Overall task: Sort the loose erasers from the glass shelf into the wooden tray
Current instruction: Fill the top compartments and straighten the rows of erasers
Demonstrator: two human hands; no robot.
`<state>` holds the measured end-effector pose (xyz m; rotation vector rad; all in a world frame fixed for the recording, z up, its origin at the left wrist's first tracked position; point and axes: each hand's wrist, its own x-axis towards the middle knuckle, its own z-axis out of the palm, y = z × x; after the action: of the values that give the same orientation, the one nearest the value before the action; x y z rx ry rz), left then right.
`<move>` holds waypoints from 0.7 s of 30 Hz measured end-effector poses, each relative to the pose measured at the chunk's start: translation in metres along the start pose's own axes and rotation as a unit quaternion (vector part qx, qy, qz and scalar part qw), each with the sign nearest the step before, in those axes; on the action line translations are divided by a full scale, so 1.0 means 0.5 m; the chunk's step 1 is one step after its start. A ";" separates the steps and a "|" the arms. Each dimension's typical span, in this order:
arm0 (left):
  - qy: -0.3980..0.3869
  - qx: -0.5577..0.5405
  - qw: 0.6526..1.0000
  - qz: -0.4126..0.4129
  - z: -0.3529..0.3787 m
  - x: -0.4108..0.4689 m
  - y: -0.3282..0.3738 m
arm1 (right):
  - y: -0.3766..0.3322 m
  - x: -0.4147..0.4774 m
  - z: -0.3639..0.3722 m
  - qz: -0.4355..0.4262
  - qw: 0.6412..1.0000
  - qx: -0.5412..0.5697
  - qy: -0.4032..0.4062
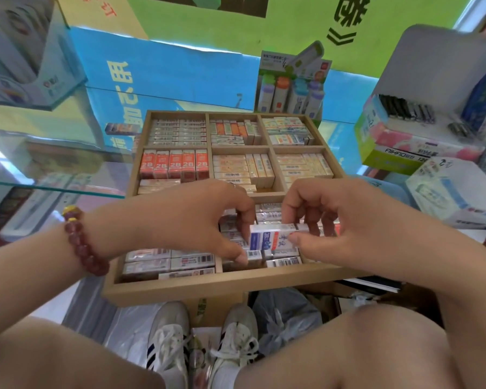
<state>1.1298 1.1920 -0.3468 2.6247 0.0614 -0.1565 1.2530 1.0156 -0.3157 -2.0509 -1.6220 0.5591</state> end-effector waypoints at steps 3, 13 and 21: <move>0.004 -0.033 0.999 0.002 0.000 0.005 -0.005 | -0.009 0.006 0.012 -0.003 0.999 -0.016 -0.035; 0.010 -0.052 0.999 0.002 0.001 0.012 -0.006 | -0.022 0.020 0.028 0.013 0.996 -0.062 -0.057; 0.020 -0.029 0.999 0.007 0.008 0.019 -0.014 | -0.046 0.021 0.045 -0.005 0.993 -0.095 -0.065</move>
<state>1.1384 1.1961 -0.3550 2.5704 0.0616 -0.0966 1.2242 1.0329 -0.3209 -2.1792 -1.8225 0.5643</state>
